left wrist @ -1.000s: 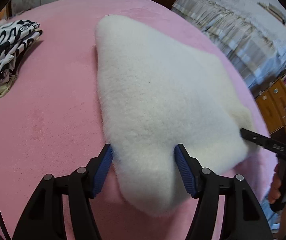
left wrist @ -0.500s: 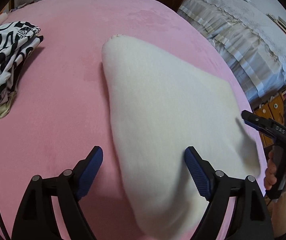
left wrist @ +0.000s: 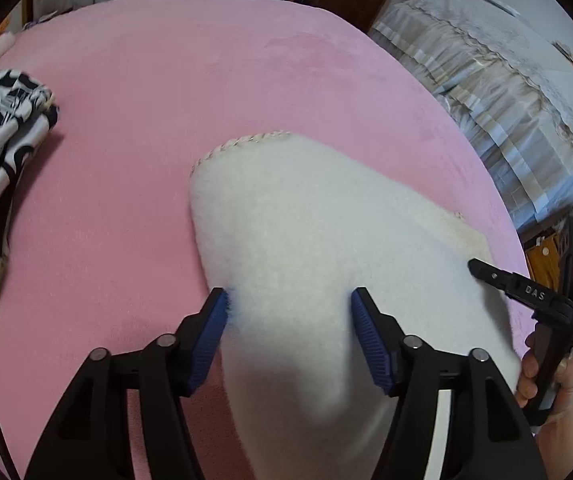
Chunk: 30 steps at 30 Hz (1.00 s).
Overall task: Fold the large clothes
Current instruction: 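Release the folded end and press the bundle flat with the right tool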
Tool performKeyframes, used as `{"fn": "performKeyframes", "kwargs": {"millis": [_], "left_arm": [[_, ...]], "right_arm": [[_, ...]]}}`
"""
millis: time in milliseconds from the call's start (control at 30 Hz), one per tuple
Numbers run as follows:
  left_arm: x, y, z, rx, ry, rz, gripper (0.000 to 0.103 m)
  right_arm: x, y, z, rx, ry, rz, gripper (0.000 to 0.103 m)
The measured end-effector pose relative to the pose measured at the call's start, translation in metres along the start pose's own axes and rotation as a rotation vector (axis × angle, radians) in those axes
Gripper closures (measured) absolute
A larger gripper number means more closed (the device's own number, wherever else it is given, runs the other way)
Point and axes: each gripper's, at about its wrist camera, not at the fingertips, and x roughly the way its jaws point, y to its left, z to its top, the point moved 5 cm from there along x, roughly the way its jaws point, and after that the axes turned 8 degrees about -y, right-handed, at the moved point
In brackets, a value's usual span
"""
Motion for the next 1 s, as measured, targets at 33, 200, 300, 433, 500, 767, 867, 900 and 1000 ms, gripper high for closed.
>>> {"fn": "performKeyframes", "kwargs": {"millis": [33, 200, 300, 433, 500, 767, 867, 900, 1000], "left_arm": [[-0.003, 0.002, -0.001, -0.016, -0.012, 0.008, 0.034], [-0.045, -0.008, -0.002, 0.037, -0.118, 0.096, 0.036], [-0.079, -0.029, -0.013, 0.036, -0.18, 0.027, 0.039], [-0.092, -0.059, -0.05, 0.062, -0.161, -0.012, 0.061], [-0.089, -0.063, -0.076, 0.084, -0.125, -0.013, 0.067], [-0.091, -0.064, -0.104, 0.159, -0.136, 0.023, 0.068], [-0.094, -0.058, -0.104, 0.137, -0.121, 0.043, 0.068], [-0.095, -0.055, -0.103, 0.132, -0.118, 0.051, 0.068], [-0.099, -0.052, -0.107, 0.119, -0.099, 0.069, 0.068]], "right_arm": [[-0.006, -0.004, 0.002, 0.015, -0.009, -0.03, 0.047], [-0.064, 0.014, 0.001, -0.084, -0.155, -0.135, 0.039], [-0.1, 0.04, -0.018, -0.168, -0.226, -0.107, 0.04], [-0.114, 0.068, -0.055, -0.231, -0.194, -0.026, 0.078], [-0.104, 0.072, -0.072, -0.249, -0.154, -0.028, 0.08], [-0.1, 0.03, -0.1, -0.214, -0.127, -0.067, 0.103], [-0.112, 0.033, -0.105, -0.225, -0.137, -0.1, 0.103], [-0.114, 0.033, -0.107, -0.228, -0.139, -0.112, 0.103], [-0.12, 0.031, -0.112, -0.202, -0.129, -0.109, 0.103]]}}
